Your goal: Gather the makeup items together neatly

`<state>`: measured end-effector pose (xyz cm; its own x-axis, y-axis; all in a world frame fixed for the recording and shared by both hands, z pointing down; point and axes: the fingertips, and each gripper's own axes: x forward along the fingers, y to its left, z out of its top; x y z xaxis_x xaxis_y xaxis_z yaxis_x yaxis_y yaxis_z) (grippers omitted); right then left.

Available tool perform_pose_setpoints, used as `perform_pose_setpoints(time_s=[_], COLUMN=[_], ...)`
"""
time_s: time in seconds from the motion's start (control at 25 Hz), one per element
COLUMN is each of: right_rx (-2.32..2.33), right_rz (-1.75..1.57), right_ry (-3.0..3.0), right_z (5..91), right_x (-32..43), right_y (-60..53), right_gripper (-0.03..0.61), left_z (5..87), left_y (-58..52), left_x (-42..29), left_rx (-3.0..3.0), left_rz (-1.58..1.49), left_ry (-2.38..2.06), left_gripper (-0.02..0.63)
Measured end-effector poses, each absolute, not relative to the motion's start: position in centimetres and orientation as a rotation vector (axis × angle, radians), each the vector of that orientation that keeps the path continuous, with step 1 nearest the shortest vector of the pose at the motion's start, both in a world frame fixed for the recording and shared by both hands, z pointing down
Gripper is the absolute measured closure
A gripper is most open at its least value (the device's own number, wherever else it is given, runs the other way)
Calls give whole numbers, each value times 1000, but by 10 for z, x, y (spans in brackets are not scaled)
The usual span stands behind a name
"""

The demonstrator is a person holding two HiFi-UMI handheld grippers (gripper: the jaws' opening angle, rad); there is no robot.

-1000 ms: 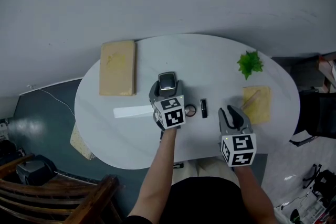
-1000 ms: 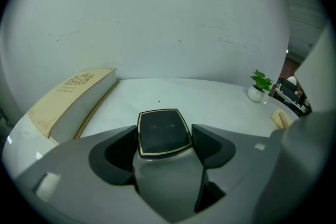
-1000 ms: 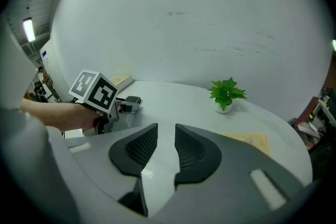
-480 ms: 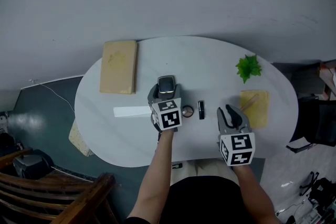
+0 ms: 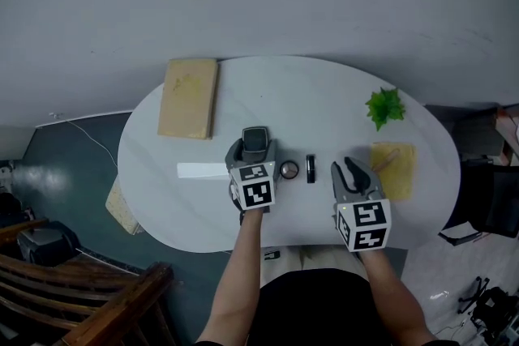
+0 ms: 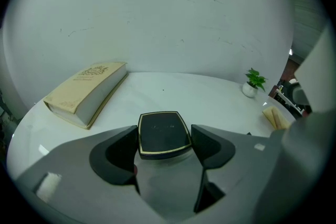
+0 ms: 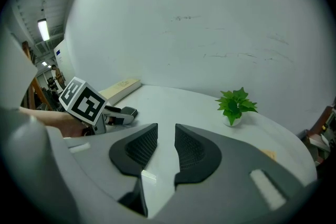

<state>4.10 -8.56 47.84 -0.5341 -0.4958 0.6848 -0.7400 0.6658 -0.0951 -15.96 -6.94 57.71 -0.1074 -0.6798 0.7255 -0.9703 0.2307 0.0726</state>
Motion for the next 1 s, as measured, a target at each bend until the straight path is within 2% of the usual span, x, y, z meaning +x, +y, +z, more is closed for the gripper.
perform_pose_setpoints(time_s=[1.0], right_rx=[874], right_rz=[491], right_ry=[-2291], right_z=[475], right_x=[30], right_y=[-79], right_gripper=[467], left_z=[586], left_y=[-4], left_x=[-129], left_rx=[1533], left_rz=[576], left_ry=[-1794], left_gripper=[298])
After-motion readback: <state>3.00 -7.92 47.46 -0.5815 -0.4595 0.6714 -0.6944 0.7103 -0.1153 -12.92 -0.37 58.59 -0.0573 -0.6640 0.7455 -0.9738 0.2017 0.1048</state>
